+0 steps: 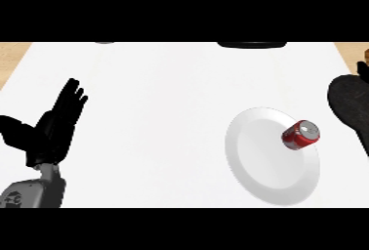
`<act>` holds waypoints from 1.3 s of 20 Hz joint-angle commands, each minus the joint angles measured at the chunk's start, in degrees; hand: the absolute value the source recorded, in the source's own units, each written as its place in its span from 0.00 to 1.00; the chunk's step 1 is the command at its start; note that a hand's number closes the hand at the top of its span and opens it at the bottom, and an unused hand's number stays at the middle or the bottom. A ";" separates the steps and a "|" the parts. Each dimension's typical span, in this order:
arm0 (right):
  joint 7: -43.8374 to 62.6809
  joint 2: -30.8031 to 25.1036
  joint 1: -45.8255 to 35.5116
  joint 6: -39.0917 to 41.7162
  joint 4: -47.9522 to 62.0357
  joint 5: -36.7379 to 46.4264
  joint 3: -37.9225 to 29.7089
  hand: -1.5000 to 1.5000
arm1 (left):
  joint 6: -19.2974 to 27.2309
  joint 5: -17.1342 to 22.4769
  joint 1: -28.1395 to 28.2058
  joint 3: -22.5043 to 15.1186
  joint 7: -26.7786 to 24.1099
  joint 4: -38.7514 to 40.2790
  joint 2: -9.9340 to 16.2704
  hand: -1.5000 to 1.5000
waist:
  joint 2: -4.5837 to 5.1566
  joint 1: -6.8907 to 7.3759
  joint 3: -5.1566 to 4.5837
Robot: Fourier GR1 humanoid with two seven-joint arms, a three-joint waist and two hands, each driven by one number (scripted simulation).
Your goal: Pick the croissant from the plate and place it in the pan
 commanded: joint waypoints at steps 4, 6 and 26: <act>-16.07 -8.48 -2.71 -10.68 22.82 -5.00 -7.05 1.00 | 0.70 -1.09 -0.53 -1.37 2.56 -2.14 -0.76 0.50 | 0.33 0.97 0.07; -21.56 -8.21 0.29 -12.27 24.72 -8.26 -8.62 1.00 | 0.12 -0.62 1.08 -0.20 0.72 -1.52 -0.55 0.50 | 0.18 0.52 0.05; -29.71 -13.38 -5.94 -13.72 57.95 -11.90 -15.15 0.00 | -0.51 -0.21 -3.53 -0.56 1.06 0.66 -1.34 0.50 | 1.32 3.25 0.42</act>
